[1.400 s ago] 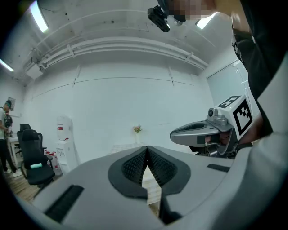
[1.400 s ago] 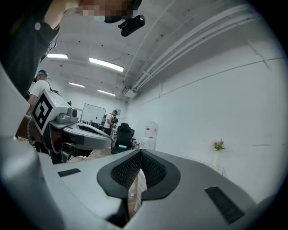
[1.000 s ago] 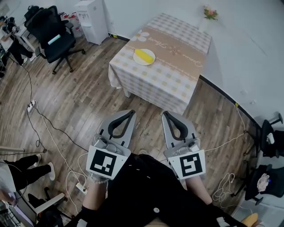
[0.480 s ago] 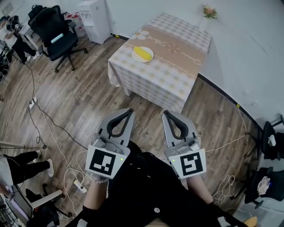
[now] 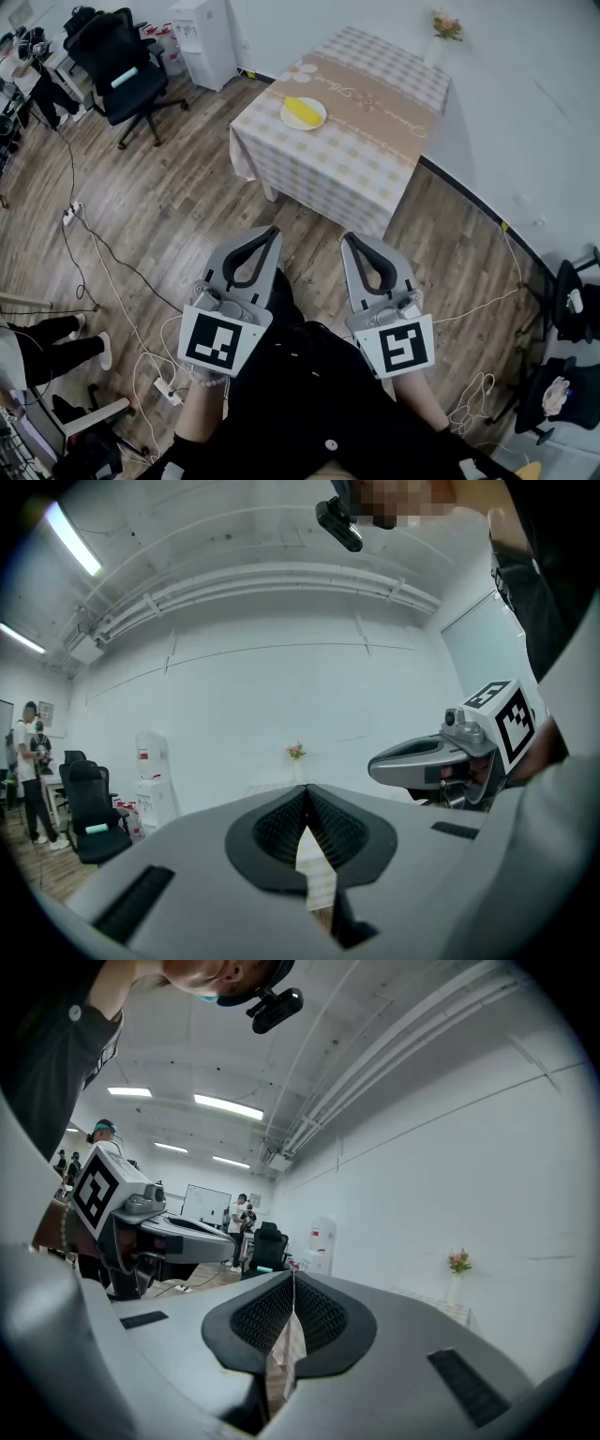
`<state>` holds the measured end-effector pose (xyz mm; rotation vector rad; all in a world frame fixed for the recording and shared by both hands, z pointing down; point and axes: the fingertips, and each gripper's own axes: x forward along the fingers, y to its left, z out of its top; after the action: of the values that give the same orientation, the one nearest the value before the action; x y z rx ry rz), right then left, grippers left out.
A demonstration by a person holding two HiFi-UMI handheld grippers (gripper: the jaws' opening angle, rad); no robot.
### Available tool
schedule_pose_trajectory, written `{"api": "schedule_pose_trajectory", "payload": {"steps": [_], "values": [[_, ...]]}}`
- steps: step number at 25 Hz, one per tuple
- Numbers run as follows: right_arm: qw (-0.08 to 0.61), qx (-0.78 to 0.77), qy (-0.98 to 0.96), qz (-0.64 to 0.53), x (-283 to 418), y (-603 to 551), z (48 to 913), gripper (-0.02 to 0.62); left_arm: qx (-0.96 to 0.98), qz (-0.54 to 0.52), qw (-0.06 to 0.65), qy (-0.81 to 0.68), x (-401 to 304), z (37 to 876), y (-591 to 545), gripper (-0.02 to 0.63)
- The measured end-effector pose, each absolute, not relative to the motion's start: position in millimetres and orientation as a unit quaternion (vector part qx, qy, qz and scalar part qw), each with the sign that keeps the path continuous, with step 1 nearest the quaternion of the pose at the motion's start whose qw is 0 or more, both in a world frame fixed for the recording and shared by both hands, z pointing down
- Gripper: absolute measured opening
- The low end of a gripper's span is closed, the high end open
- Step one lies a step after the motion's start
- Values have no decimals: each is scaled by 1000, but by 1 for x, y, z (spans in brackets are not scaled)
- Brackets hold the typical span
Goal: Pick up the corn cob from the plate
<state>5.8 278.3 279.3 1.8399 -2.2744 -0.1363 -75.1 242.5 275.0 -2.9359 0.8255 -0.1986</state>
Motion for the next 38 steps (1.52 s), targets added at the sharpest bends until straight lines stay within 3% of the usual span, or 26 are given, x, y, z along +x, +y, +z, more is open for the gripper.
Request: {"api": "schedule_pose_trajectory", "payload": {"steps": [38], "values": [[125,665,-735,-28,69,126,283,42,-975,-71,39,205,-1,282,81,14]]}}
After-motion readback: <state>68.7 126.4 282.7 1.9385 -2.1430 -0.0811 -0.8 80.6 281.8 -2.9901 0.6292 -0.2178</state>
